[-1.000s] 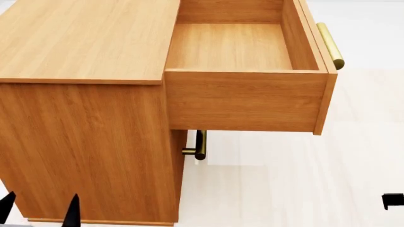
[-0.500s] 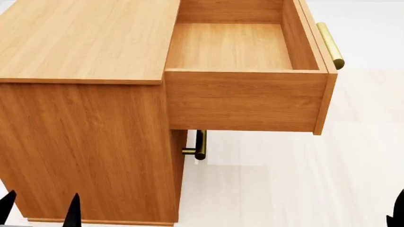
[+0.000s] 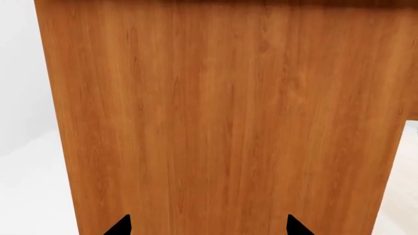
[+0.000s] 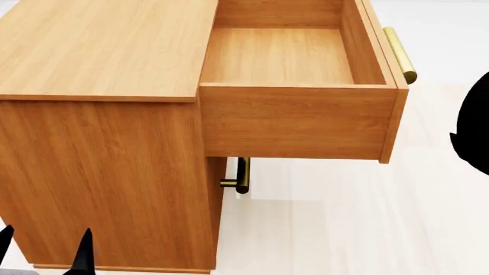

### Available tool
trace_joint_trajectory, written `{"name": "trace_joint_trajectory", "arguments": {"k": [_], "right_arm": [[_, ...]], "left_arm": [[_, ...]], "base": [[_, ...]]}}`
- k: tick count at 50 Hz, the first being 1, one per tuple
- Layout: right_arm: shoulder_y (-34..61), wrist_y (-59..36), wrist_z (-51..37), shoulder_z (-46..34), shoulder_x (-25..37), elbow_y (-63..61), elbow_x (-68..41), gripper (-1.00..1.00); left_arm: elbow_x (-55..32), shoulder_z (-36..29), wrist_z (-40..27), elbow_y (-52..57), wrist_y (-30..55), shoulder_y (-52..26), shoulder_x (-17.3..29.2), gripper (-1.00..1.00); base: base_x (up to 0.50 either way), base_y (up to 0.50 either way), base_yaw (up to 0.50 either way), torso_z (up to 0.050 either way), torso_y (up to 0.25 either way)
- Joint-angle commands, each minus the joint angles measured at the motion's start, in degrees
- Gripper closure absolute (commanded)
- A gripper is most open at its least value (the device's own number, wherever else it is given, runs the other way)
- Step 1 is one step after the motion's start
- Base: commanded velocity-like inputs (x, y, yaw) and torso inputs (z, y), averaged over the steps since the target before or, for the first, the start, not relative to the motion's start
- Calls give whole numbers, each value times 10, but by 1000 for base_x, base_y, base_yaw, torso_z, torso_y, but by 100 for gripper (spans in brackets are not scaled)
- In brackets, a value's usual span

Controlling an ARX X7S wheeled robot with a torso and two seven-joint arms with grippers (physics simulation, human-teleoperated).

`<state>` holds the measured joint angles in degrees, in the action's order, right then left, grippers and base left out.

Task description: Put the bowl on top of the cabinet.

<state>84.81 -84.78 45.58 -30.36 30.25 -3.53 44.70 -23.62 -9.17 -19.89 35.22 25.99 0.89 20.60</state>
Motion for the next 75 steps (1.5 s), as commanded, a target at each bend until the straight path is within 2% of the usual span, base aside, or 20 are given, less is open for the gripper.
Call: {"name": "trace_joint_trajectory", "arguments": {"k": [1, 7, 9, 17, 33, 36, 41, 46, 52, 56, 62, 66, 75], "right_arm": [[144, 72, -12, -69, -84, 127, -5, 100], [174, 122, -40, -72, -134, 193, -27, 100], [229, 166, -56, -69, -166, 282, -50, 100], [257, 230, -104, -66, -220, 387, -77, 100], [277, 313, -134, -97, -300, 468, -131, 100], [291, 316, -165, -141, -302, 480, -202, 100], [322, 338, -240, -219, -302, 502, -390, 100], [360, 400, -335, -365, -302, 558, -646, 100], [398, 464, -383, -505, -302, 577, -856, 100], [405, 486, -392, -548, -302, 560, -921, 100], [404, 501, -389, -565, -302, 534, -970, 100], [404, 494, -389, -566, -302, 514, -1017, 100], [398, 447, -382, -582, -302, 478, -1048, 100]], "left_arm": [[-2, -2, -4, 11, 3, 3, 4, -100], [-7, 4, -7, 13, 2, 7, 5, -100], [-7, 5, -6, 13, -2, 11, 6, -100], [-9, 7, -8, 8, -6, 11, 4, -100], [-17, 24, -18, 11, -19, 25, 4, -100], [-16, 24, -19, 10, -20, 27, 4, -100], [-16, 24, -20, 11, -24, 33, 5, -100], [-15, 31, -23, 8, -29, 39, 8, -100], [-13, 27, -23, -1, -25, 29, 8, -100], [-10, 20, -19, -17, -29, 22, 5, -100], [-11, 17, -19, -18, -26, 19, 6, -100], [-10, 12, -17, -28, -29, 17, 3, -100], [-10, 10, -16, -31, -35, 22, 3, -100]], "base": [[0, 0, 0, 0, 10], [0, 0, 0, 0, 0], [0, 0, 0, 0, 0], [0, 0, 0, 0, 0], [0, 0, 0, 0, 1], [0, 0, 0, 0, 0], [0, 0, 0, 0, 0], [0, 0, 0, 0, 0], [0, 0, 0, 0, 2], [0, 0, 0, 0, 0], [0, 0, 0, 0, 0], [0, 0, 0, 0, 0], [0, 0, 0, 0, 1]]}}
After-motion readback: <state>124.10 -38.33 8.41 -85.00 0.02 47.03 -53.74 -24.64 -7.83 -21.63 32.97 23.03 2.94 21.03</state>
